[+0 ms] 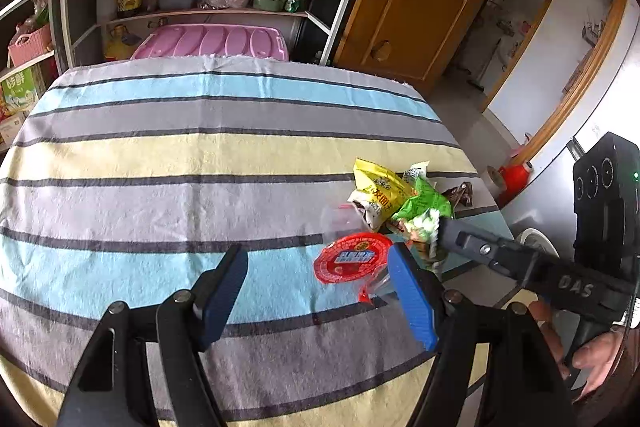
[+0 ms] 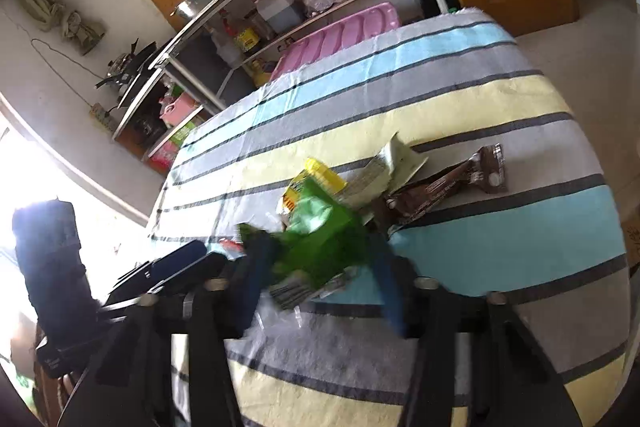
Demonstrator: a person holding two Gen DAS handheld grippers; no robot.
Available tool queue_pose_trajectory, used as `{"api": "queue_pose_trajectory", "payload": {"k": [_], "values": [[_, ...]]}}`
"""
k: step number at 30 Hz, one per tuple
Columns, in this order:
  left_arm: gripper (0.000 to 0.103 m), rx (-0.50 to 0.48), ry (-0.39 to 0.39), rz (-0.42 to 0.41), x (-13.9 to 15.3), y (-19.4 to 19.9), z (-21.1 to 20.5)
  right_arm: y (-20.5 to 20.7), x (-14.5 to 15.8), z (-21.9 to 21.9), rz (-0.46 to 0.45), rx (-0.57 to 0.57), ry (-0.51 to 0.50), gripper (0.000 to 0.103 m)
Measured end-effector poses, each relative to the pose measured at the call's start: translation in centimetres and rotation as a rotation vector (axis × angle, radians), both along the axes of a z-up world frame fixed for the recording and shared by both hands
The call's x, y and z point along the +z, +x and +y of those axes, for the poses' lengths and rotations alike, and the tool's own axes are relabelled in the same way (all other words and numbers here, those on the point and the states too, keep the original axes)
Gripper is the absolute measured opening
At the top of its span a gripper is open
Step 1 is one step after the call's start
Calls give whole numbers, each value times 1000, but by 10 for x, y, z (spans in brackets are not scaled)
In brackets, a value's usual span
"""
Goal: Collect trash
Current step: 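Grasp the red-lidded clear cup with the left tool while the right tool grasps the green chip bag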
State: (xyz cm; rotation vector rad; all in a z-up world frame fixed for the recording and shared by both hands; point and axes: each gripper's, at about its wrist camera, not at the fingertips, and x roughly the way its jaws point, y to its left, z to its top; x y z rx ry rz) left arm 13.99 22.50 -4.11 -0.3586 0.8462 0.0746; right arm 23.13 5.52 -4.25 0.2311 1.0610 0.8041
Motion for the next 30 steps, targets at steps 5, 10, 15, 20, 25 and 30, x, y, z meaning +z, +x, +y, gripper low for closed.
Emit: {"api": "queue_pose_trajectory", "payload": {"k": [5,10,15,20,25,30], "values": [[74,3,-4,1,1,3,0,-1,-1,-1,-11,5,-12,18],[74,-7,-2,-2,2,5,-3,-1,1,-4,-46,-11,-48,8],[74,-5,-15,-8,2,9,-3,-4,6,-11,-81,-35,-70,7],[74,2,-42,-10,-1,14,-3,-9,11,-18,-113,-50,-82,7],[74,-11,-106,-17,-3,17,-7,-10,14,-26,-124,-73,-82,7],[74,28,-101,-10,-5,19,-3,-13,15,-27,-132,-75,-84,7]]}}
